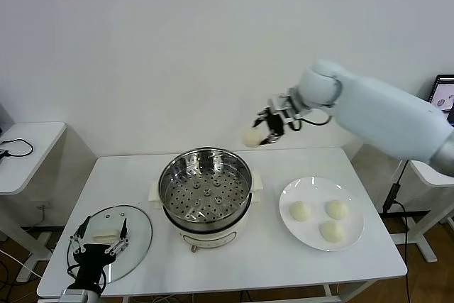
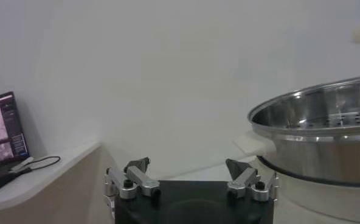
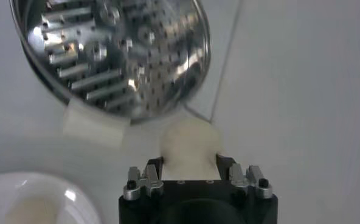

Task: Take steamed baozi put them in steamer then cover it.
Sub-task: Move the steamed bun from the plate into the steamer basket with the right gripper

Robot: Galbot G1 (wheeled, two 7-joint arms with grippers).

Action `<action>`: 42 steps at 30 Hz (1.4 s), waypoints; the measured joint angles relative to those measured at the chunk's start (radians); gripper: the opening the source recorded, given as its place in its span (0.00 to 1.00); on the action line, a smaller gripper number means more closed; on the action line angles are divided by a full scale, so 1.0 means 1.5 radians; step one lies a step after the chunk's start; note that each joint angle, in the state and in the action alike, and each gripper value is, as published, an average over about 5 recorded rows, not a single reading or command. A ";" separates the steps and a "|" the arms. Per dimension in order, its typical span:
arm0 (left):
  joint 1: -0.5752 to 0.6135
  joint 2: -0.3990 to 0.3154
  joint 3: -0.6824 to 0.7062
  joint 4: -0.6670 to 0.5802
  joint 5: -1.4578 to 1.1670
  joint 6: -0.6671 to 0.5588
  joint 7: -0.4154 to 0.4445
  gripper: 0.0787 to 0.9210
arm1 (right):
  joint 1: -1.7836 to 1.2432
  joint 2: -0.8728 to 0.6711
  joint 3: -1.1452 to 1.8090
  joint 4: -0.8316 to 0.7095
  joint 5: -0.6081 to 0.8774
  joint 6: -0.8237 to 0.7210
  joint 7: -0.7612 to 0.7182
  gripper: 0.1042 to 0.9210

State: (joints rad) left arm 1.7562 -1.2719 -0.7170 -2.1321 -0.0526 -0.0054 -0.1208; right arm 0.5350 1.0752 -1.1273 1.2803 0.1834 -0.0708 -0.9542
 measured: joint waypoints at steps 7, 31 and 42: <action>-0.002 -0.002 -0.006 0.003 0.000 0.000 0.001 0.88 | -0.001 0.066 -0.047 -0.015 -0.042 0.070 0.026 0.57; -0.009 -0.011 -0.005 0.005 0.001 0.000 0.003 0.88 | -0.079 0.195 -0.075 -0.167 -0.303 0.310 0.106 0.58; -0.009 -0.012 -0.005 0.002 0.001 0.000 0.003 0.88 | -0.074 0.205 -0.080 -0.187 -0.313 0.335 0.119 0.85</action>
State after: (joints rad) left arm 1.7429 -1.2892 -0.7240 -2.1288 -0.0509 -0.0061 -0.1159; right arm 0.4234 1.3826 -1.2472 0.9994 -0.2865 0.4311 -0.7757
